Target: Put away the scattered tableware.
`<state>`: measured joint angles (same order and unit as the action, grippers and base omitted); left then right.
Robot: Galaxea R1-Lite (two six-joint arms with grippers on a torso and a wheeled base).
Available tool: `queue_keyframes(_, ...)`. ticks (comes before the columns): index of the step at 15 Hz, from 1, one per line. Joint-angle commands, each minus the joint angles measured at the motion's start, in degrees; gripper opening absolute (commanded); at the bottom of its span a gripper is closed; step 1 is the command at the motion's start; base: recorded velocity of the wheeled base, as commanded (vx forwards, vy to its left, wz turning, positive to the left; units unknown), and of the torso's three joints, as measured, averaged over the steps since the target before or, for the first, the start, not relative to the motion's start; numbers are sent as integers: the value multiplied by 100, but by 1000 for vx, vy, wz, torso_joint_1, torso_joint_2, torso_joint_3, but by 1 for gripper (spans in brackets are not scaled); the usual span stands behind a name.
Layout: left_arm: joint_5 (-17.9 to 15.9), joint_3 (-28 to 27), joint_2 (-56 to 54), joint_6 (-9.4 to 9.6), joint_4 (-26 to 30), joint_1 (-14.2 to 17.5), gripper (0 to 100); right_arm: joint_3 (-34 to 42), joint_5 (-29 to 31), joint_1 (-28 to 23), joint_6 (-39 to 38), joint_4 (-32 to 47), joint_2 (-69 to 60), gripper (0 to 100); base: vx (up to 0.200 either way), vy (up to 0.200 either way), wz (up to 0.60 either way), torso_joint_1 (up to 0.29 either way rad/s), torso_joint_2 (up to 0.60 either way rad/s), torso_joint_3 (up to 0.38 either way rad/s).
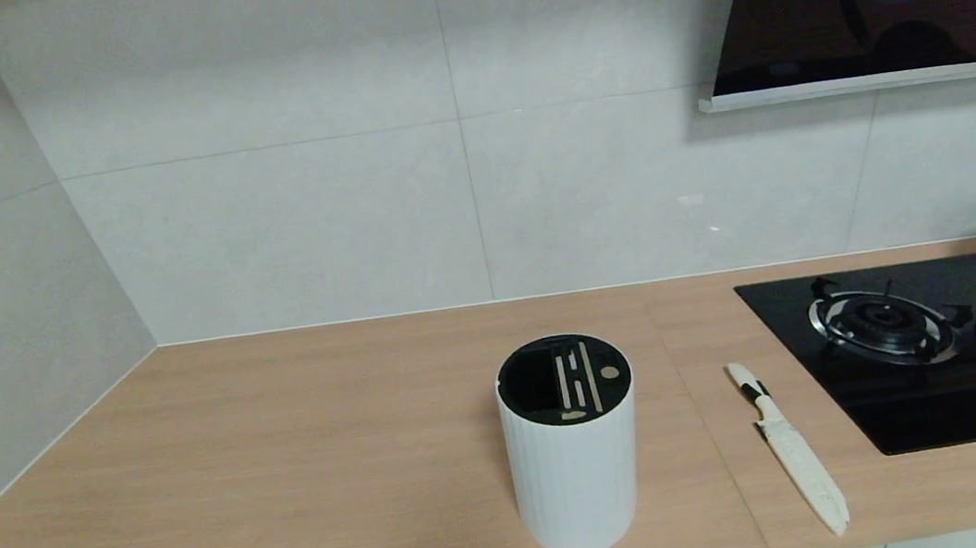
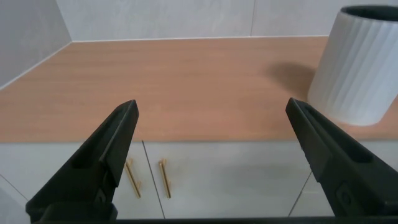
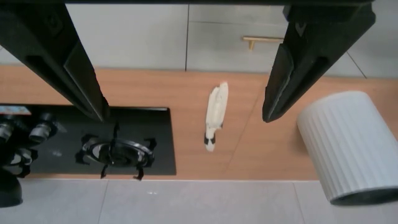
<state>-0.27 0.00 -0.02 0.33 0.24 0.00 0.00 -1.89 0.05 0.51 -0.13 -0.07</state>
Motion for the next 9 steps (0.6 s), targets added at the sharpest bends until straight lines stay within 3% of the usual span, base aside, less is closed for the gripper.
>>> queue_keyframes(1, 0, 0, 2, 2, 2, 0, 100, 0, -4, -5, -7, -4, 7, 100, 0, 0, 0, 188, -388, -207)
queue_keyframes(9, 0, 0, 2, 2, 2, 0, 100, 0, 4, -5, 19, 5, 7, 100, 0, 0, 0, 18, -42, -21)
